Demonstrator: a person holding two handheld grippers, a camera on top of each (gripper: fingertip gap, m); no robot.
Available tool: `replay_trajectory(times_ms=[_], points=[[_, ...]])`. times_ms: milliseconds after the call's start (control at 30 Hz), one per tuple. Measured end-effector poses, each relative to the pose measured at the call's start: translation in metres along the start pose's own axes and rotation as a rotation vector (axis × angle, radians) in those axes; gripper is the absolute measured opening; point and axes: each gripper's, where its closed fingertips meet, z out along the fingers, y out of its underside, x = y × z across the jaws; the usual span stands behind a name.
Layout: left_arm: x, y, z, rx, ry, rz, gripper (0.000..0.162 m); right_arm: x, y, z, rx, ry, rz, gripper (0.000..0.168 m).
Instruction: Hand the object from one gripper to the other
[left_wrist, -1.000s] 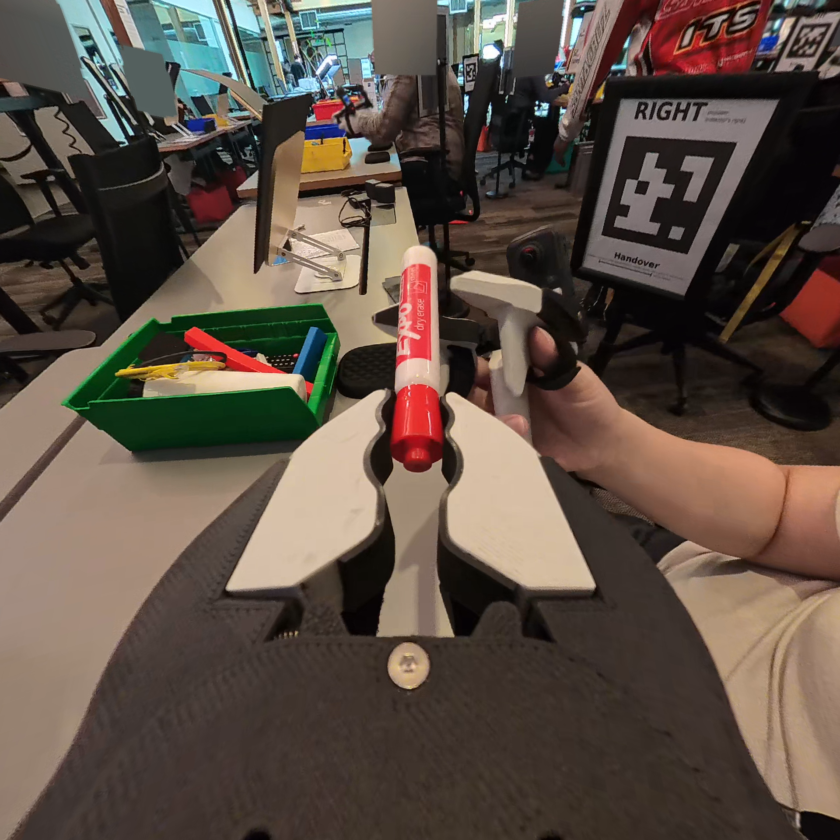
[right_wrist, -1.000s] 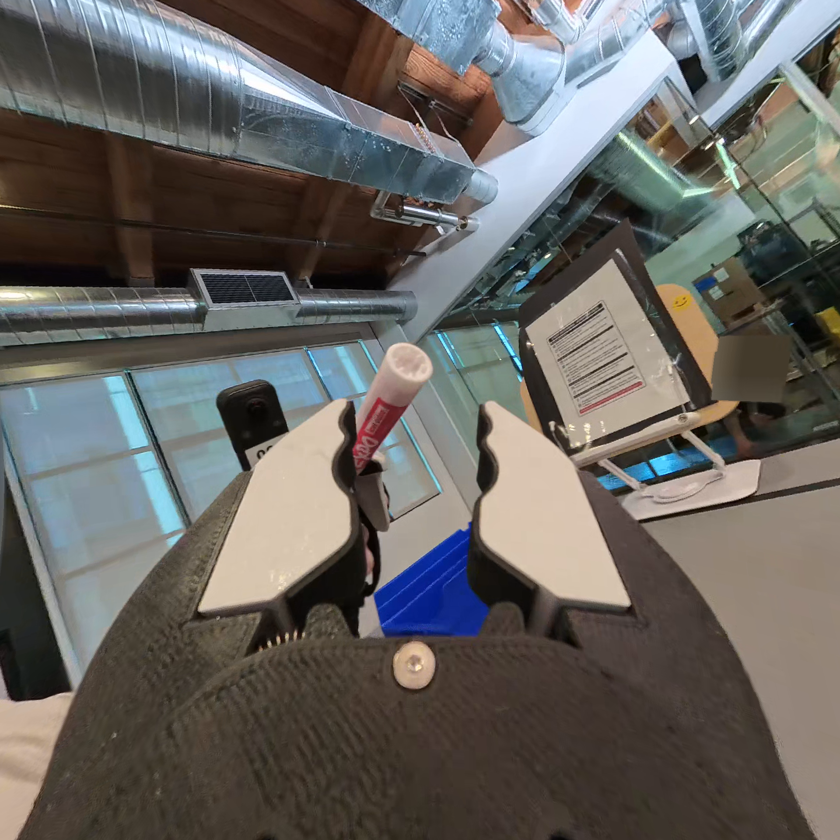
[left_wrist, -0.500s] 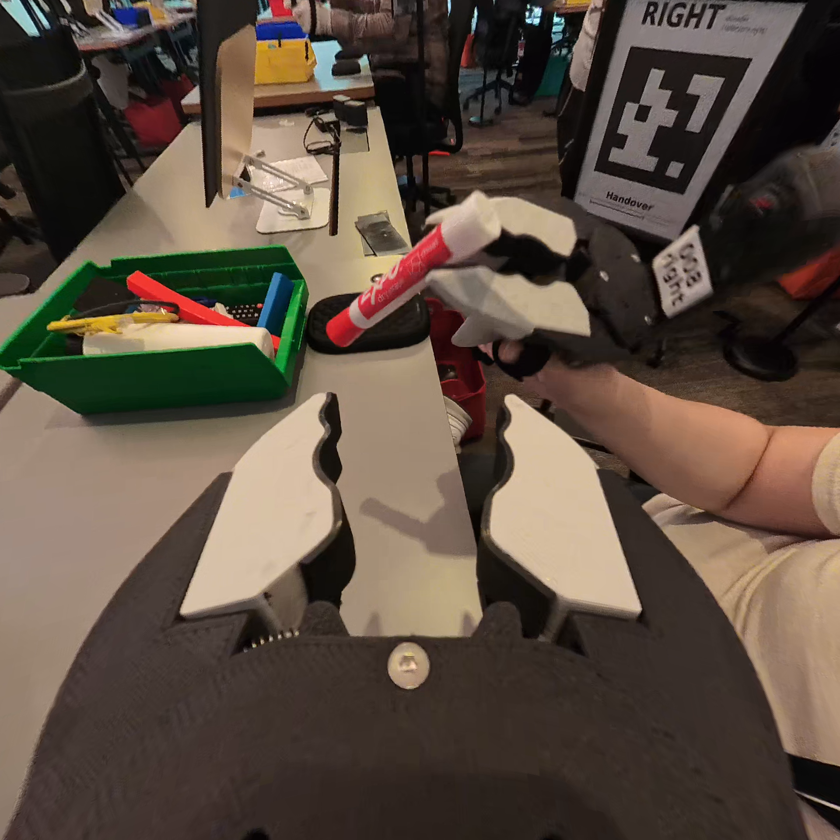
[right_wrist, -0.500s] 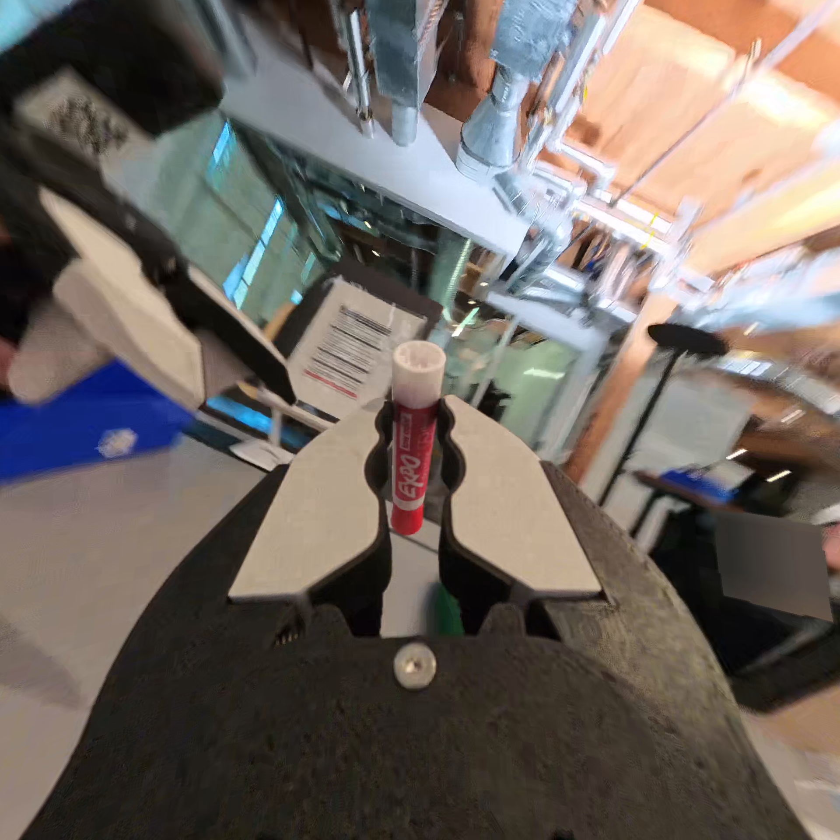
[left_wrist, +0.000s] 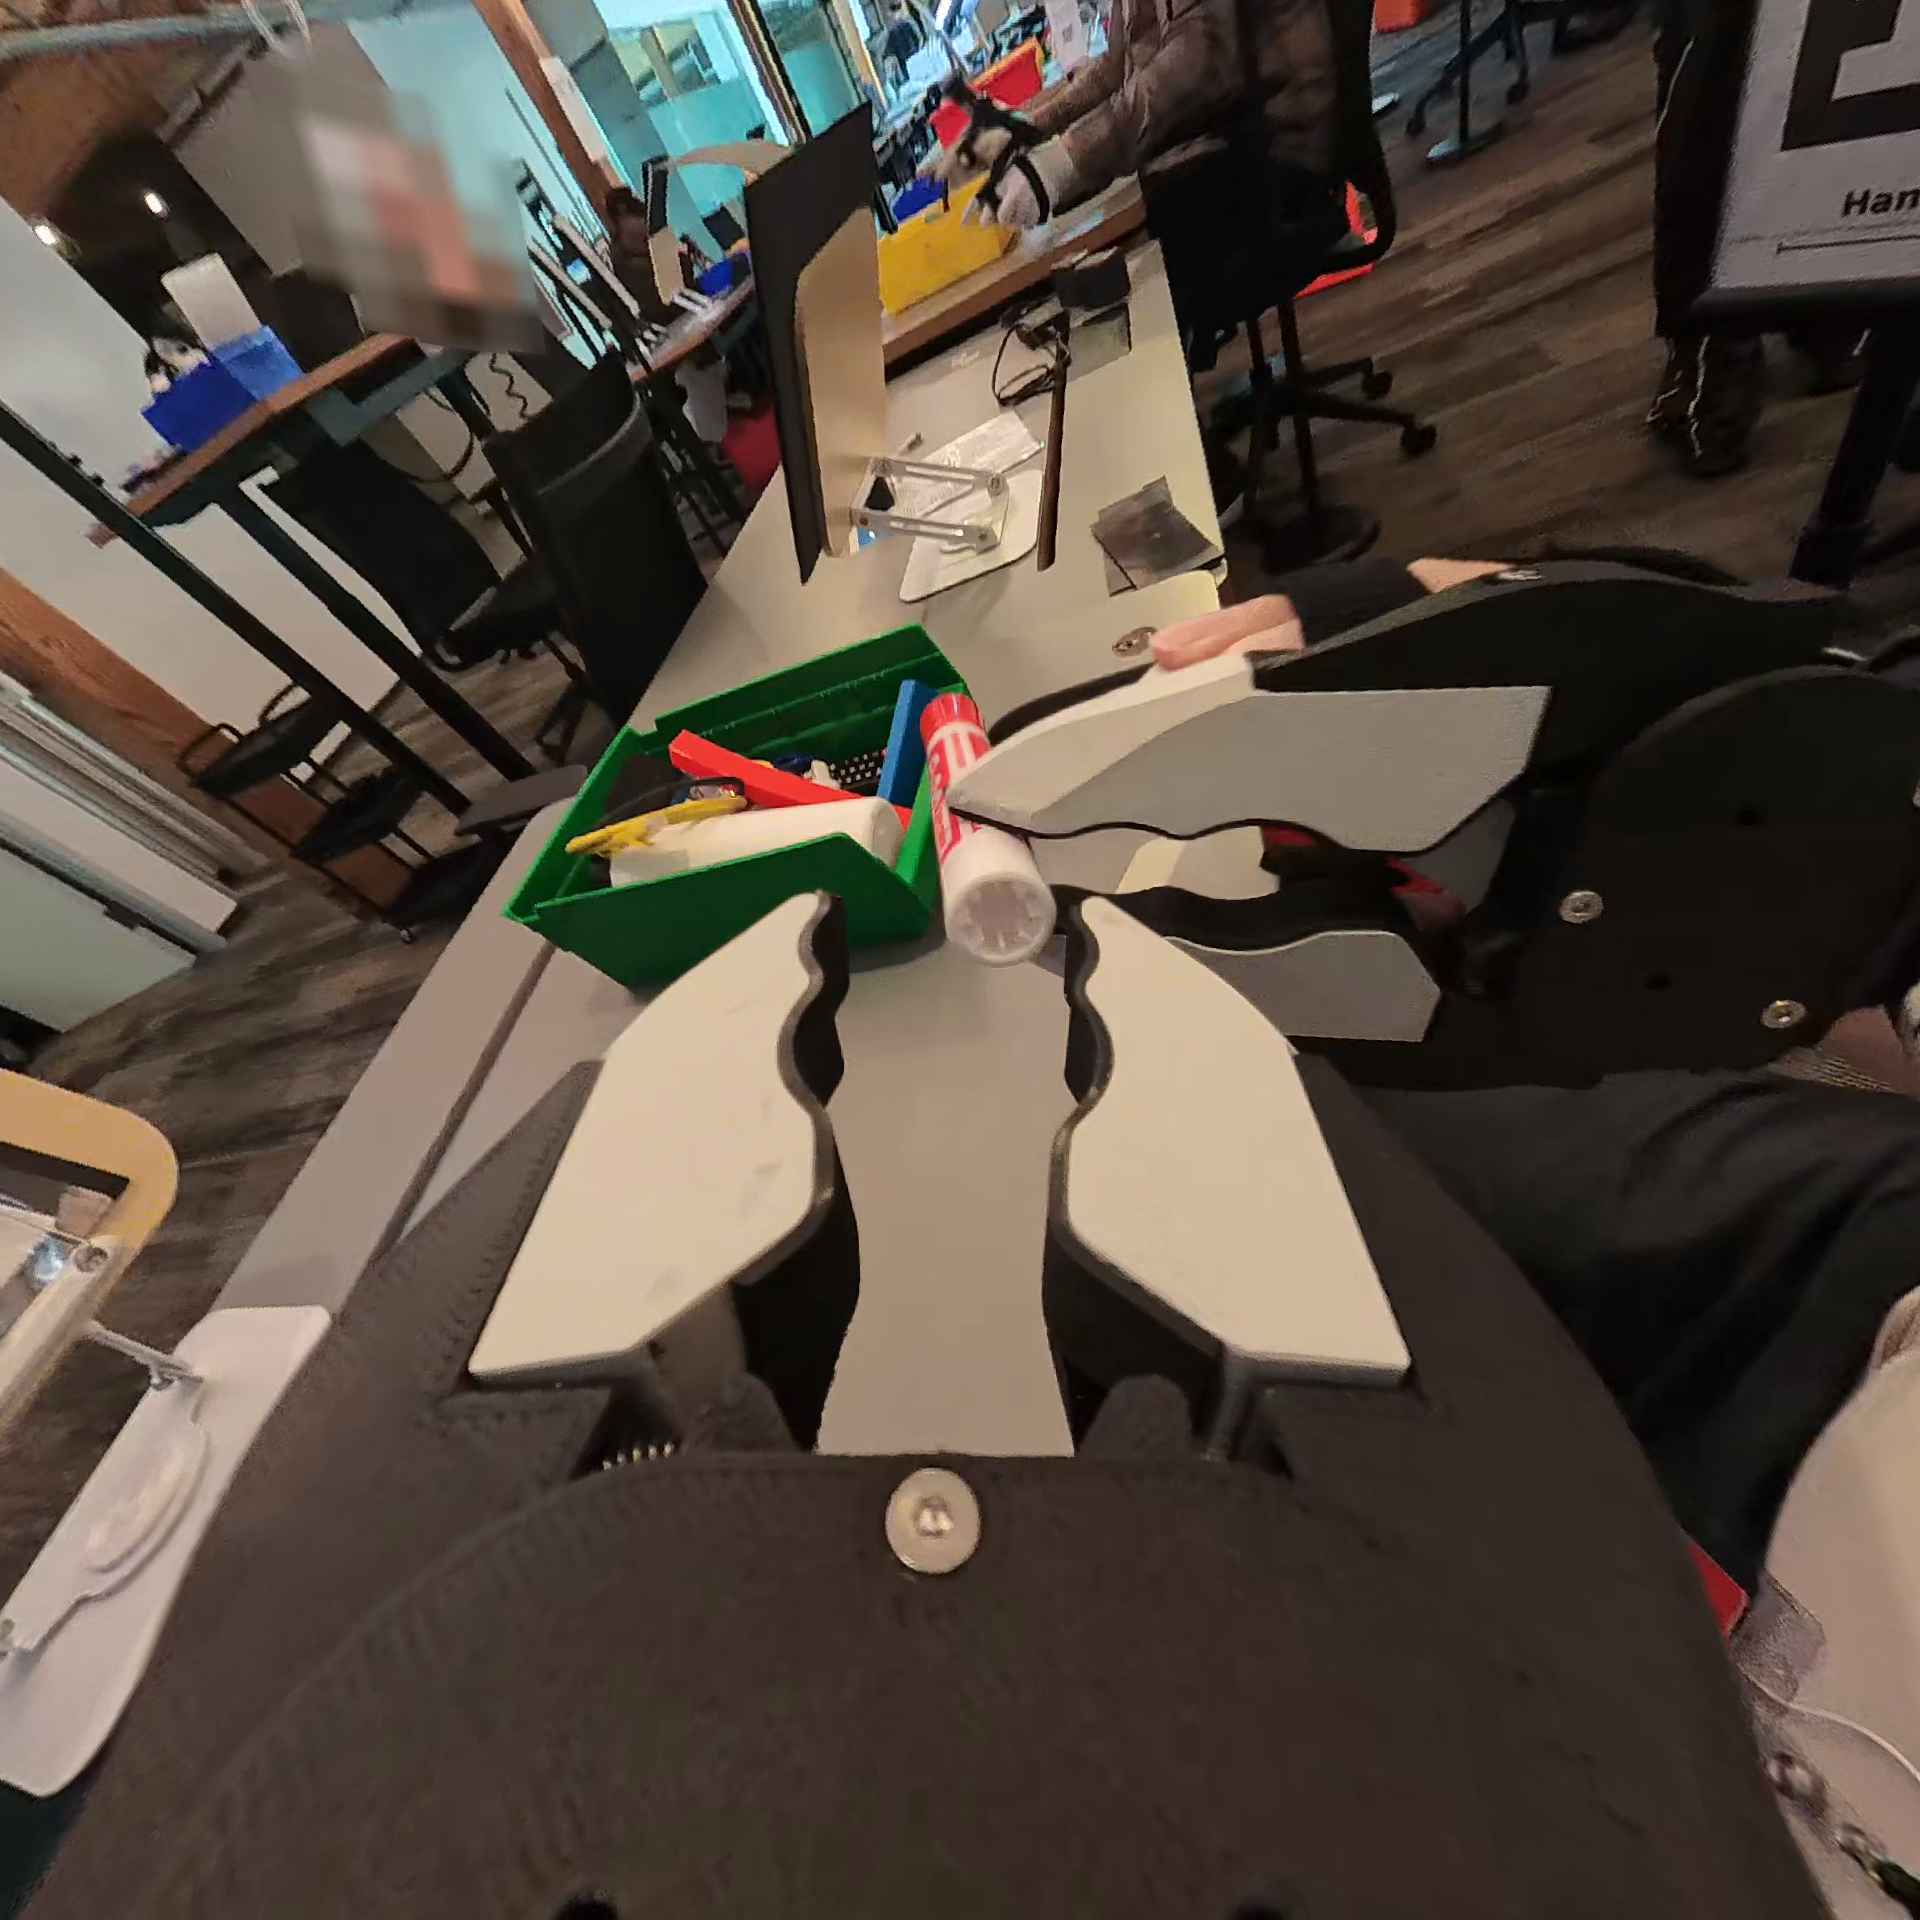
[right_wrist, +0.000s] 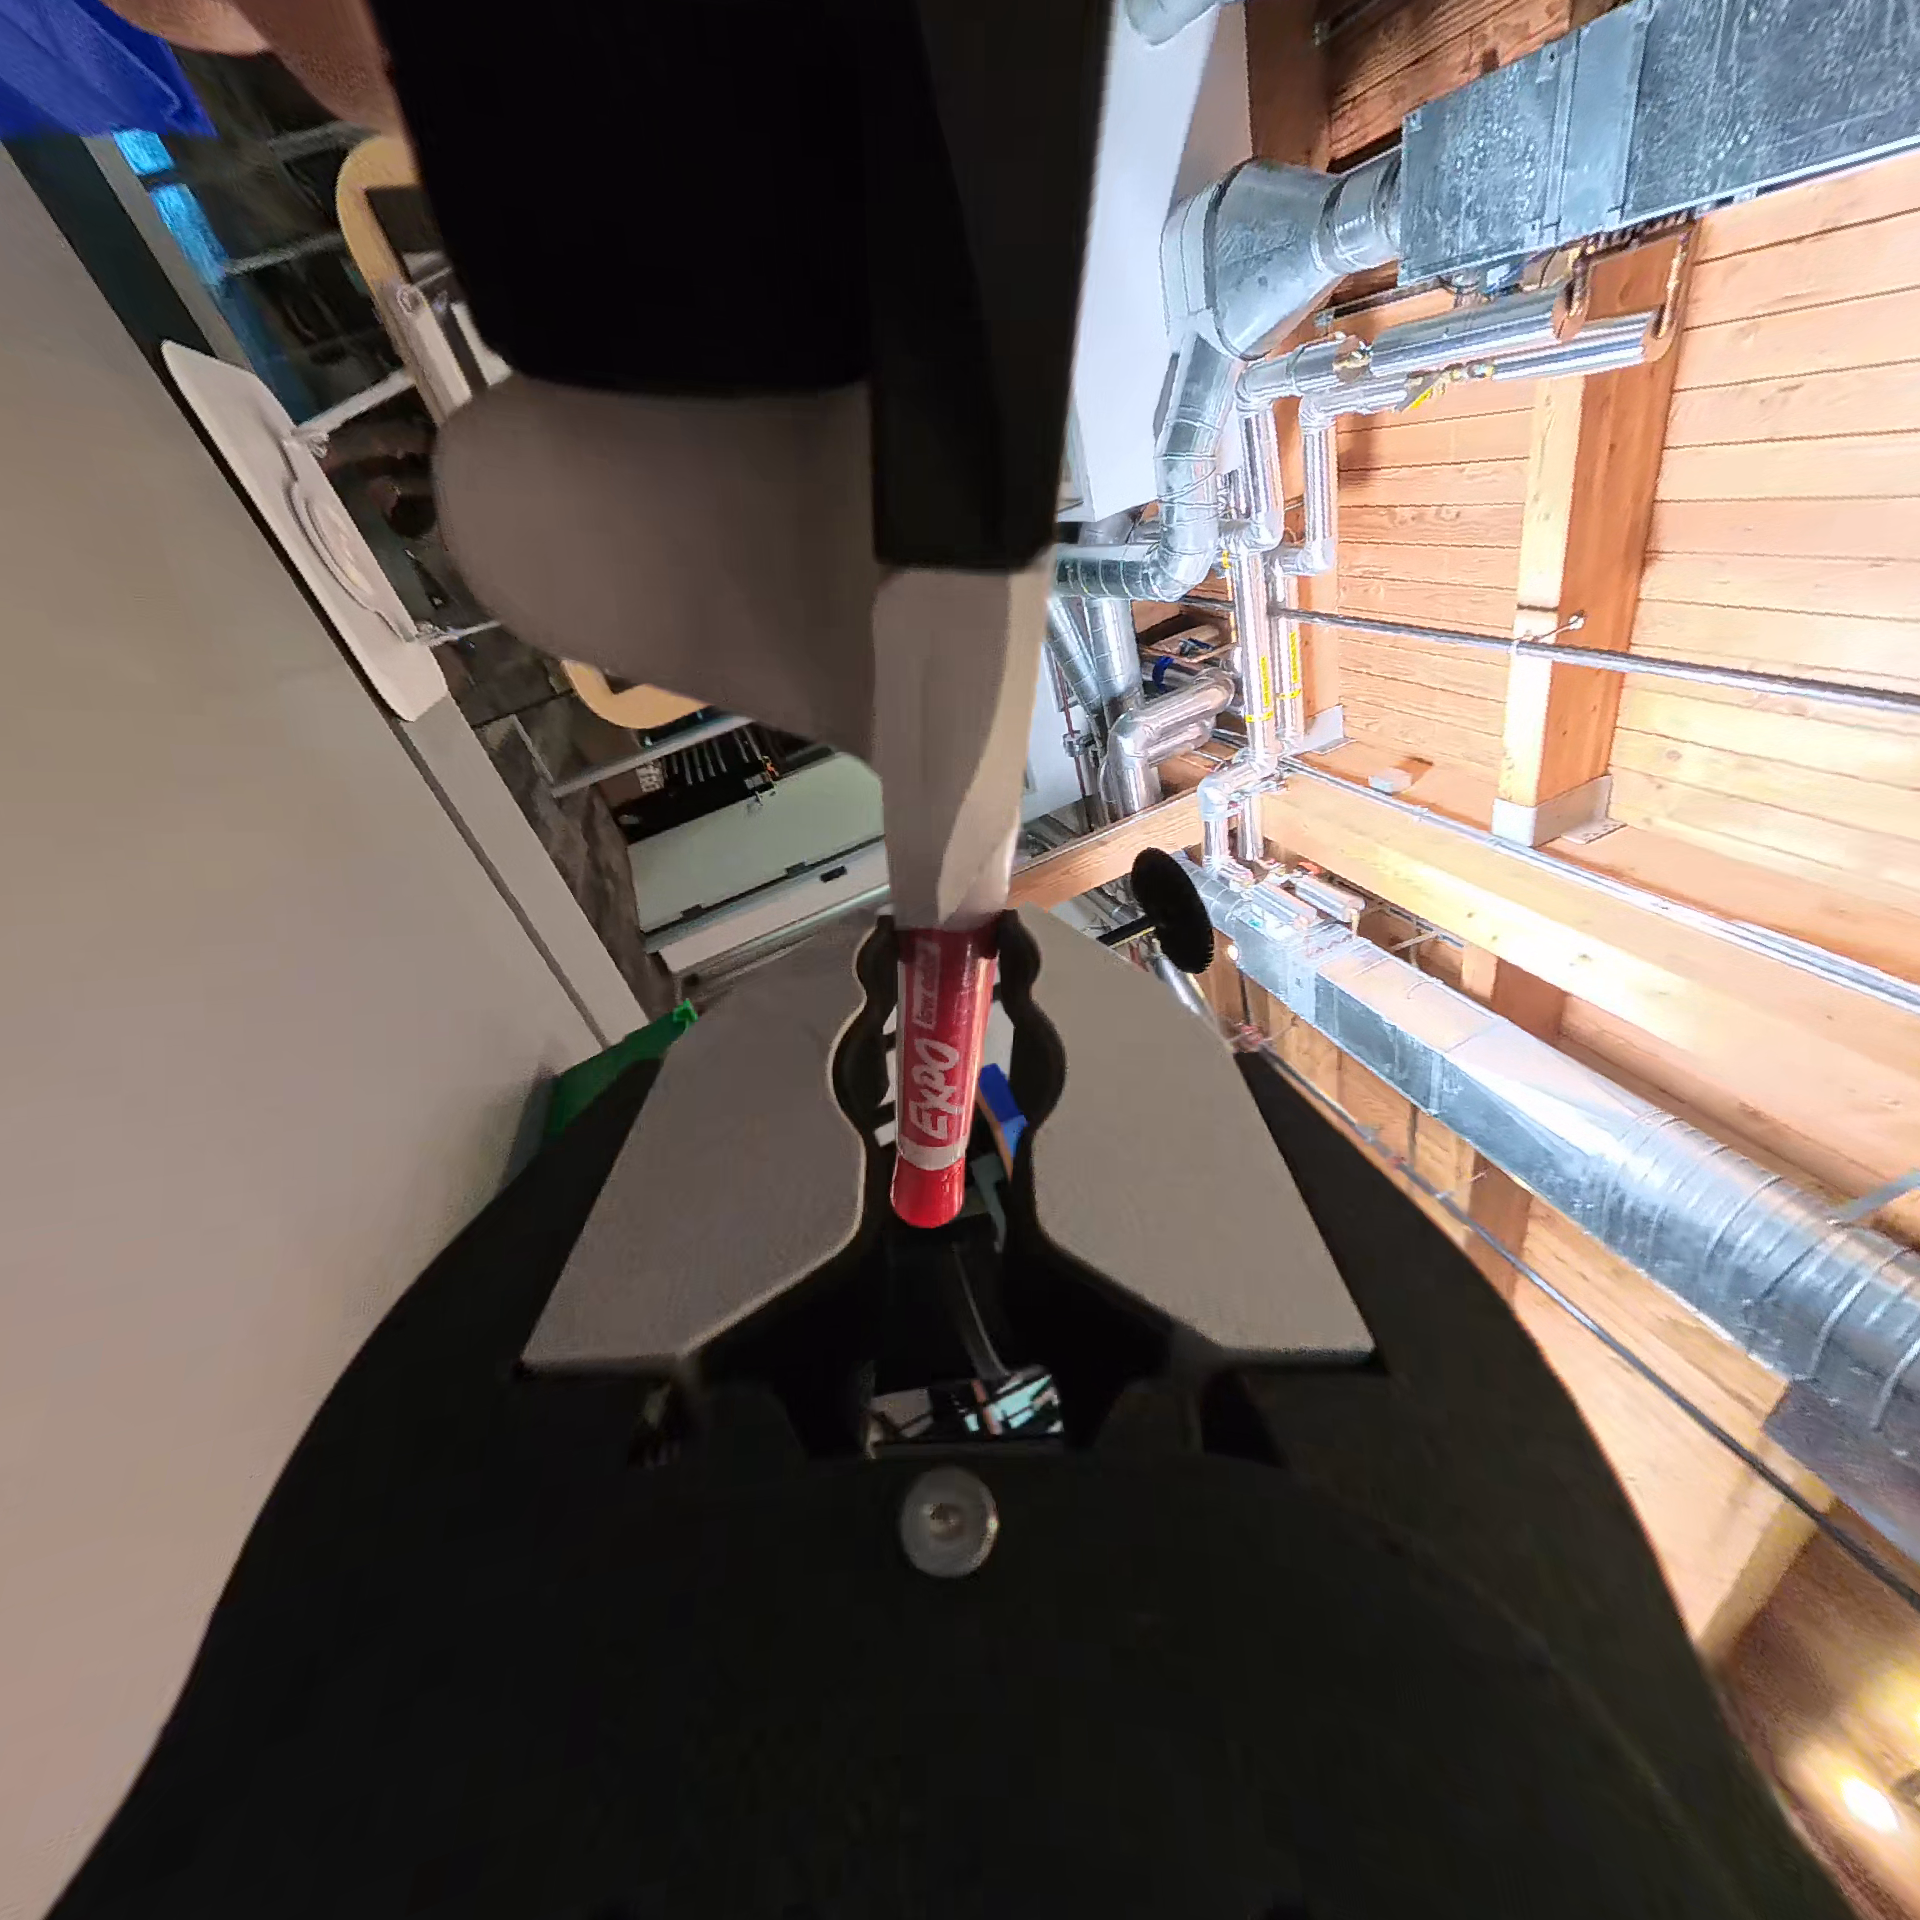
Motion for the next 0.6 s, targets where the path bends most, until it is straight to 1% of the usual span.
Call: replay_trajectory(times_ms=[133, 200, 233, 300, 367, 400, 500, 533, 567, 600], points=[[0.000, 0.006, 0.003, -0.023, 0.036, -0.054, 0.039, -0.002, -0.004, 0.001, -0.016, -0.002, -0.049, 0.020], [0.001, 0.006, 0.004, -0.017, 0.055, -0.062, 0.031, -0.005, -0.009, 0.001, 0.004, -0.005, -0.082, 0.020], [0.003, 0.006, 0.004, -0.013, 0.073, -0.053, 0.020, -0.006, -0.011, 0.000, 0.011, -0.002, -0.107, 0.021], [0.003, 0.003, 0.005, 0.008, 0.075, -0.041, 0.020, -0.004, -0.011, 0.001, 0.016, 0.021, -0.115, 0.021], [-0.007, 0.001, 0.005, 0.024, 0.047, -0.069, 0.020, -0.003, -0.013, -0.001, 0.060, 0.004, 0.000, 0.021], [-0.014, 0.000, 0.003, 0.040, 0.033, -0.085, 0.020, 0.000, -0.014, -0.003, 0.085, 0.003, 0.079, 0.024], [-0.030, -0.006, -0.005, 0.092, 0.054, -0.175, 0.020, 0.010, -0.022, -0.014, 0.195, 0.008, 0.310, 0.027], [-0.032, -0.010, -0.009, 0.121, 0.081, -0.220, 0.020, 0.009, -0.028, -0.018, 0.251, -0.024, 0.415, 0.024], [-0.033, -0.016, -0.013, 0.157, 0.114, -0.265, 0.020, 0.005, -0.032, -0.020, 0.300, -0.082, 0.556, 0.018], [-0.032, -0.021, -0.017, 0.196, 0.149, -0.302, 0.020, 0.000, -0.034, -0.019, 0.334, -0.166, 0.739, 0.015]])
